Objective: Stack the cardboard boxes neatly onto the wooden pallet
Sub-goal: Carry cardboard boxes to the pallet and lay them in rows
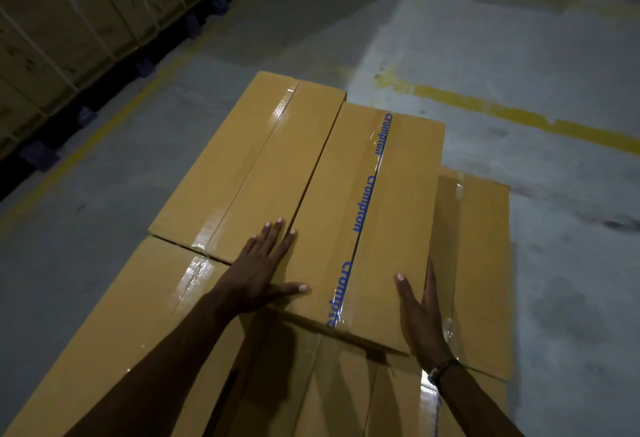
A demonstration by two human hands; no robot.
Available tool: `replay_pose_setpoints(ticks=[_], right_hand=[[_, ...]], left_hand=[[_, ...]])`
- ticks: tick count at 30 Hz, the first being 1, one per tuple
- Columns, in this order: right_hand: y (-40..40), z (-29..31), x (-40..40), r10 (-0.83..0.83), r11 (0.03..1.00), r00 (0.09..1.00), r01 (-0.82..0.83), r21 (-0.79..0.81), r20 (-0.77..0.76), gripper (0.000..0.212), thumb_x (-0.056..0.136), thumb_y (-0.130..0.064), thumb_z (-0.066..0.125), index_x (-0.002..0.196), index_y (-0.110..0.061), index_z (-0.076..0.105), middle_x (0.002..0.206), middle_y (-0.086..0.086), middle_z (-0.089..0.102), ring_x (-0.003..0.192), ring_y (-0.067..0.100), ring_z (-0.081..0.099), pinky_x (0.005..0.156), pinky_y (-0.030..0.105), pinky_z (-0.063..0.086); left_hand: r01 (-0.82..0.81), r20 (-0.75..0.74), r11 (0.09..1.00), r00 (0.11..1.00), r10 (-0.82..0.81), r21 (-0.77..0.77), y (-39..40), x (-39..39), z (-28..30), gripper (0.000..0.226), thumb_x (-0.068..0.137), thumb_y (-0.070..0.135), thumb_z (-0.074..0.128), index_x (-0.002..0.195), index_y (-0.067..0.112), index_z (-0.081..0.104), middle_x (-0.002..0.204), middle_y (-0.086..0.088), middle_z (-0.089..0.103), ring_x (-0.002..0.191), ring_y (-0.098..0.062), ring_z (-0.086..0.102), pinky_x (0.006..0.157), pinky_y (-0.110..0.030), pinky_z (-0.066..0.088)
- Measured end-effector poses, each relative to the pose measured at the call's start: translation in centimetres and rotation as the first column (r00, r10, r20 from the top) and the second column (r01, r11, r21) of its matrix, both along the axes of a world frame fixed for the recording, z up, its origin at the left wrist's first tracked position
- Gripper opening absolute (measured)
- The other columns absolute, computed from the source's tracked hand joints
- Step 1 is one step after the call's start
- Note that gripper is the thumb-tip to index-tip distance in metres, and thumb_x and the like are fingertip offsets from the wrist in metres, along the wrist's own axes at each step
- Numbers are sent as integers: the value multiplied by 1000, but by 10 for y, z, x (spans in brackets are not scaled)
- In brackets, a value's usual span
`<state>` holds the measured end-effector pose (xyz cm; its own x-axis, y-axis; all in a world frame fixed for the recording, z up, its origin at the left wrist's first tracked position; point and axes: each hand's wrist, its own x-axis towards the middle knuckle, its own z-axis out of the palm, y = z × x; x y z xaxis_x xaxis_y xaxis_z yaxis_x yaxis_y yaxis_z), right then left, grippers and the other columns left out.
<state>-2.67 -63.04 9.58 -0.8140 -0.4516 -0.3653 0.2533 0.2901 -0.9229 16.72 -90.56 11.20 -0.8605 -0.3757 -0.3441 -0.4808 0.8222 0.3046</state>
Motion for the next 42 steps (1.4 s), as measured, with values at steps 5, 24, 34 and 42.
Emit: replay_pose_setpoints(ticks=[5, 24, 34, 42], right_hand=[[-3, -7, -4, -4, 1000, 999, 5, 25, -37, 78, 93, -64, 66, 158, -59, 24, 163, -24, 37, 149, 8, 38, 126, 46, 31], [-20, -13, -30, -9, 1000, 999, 9, 2, -41, 85, 76, -83, 67, 149, -70, 25, 159, -21, 42, 145, 11, 45, 124, 49, 36], [-20, -11, -31, 6, 999, 1000, -5, 37, -23, 82, 94, -61, 66, 162, -50, 20, 160, -19, 42, 144, 9, 44, 125, 42, 33], [-12, 19, -40, 71, 992, 997, -70, 106, -10, 86, 99, -45, 69, 167, -35, 17, 166, -5, 38, 148, 17, 41, 122, 42, 36]], left_hand=[[27, -57, 994, 998, -21, 102, -3, 7, 5, 134, 69, 94, 60, 165, 35, -12, 168, 4, -34, 156, -18, -30, 128, -43, -8], [-98, -285, 961, 943, 173, 259, -10, 10, -1, 129, 51, 90, 72, 161, 34, 35, 173, 8, 10, 160, -12, 2, 127, -47, 14], [-115, -262, 962, 948, 181, 249, -5, 9, 8, 127, 51, 84, 74, 160, 33, 37, 173, 6, 11, 157, -9, 3, 125, -50, 17], [-177, -33, 965, 982, 187, 193, 17, -2, 41, 119, 70, 56, 90, 165, 27, 24, 175, -5, 4, 161, -28, 5, 125, -51, 21]])
